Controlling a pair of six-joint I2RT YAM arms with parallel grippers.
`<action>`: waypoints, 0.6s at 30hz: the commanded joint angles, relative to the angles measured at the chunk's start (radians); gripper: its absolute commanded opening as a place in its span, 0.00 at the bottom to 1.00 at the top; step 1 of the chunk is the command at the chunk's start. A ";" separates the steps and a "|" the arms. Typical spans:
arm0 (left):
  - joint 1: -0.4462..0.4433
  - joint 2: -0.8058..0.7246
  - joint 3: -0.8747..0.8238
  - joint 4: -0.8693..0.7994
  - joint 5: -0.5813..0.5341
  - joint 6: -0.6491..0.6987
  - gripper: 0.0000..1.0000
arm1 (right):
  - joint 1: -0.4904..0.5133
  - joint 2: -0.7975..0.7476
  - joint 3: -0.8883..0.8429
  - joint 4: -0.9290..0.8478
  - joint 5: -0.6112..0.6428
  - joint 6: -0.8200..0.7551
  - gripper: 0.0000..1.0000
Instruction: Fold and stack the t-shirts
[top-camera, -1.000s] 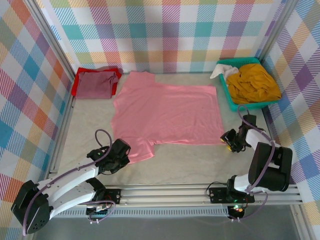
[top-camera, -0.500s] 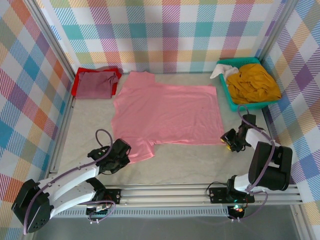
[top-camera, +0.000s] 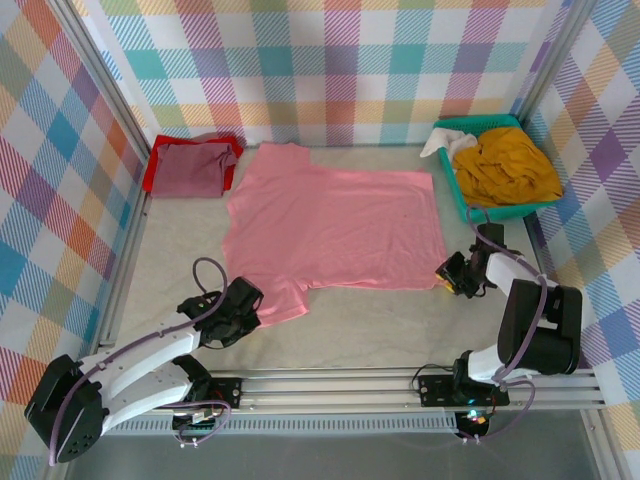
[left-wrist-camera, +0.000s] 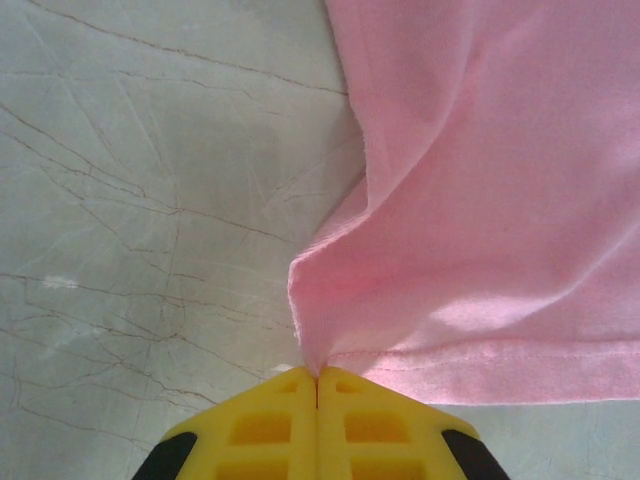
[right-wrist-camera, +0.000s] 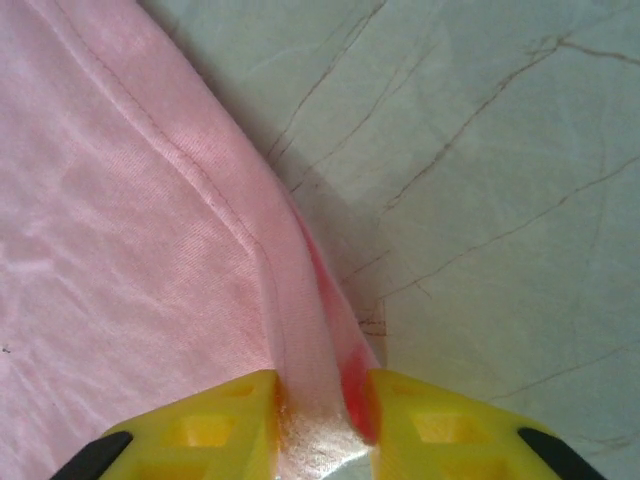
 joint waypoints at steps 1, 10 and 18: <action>-0.009 0.001 0.019 0.006 -0.032 0.018 0.00 | 0.006 0.027 0.033 0.012 -0.003 0.009 0.23; -0.009 0.004 0.053 0.009 -0.077 0.057 0.00 | 0.023 -0.060 0.020 0.022 -0.019 -0.022 0.09; -0.005 0.015 0.055 0.045 -0.069 0.079 0.00 | 0.024 -0.159 -0.003 -0.018 -0.019 -0.058 0.00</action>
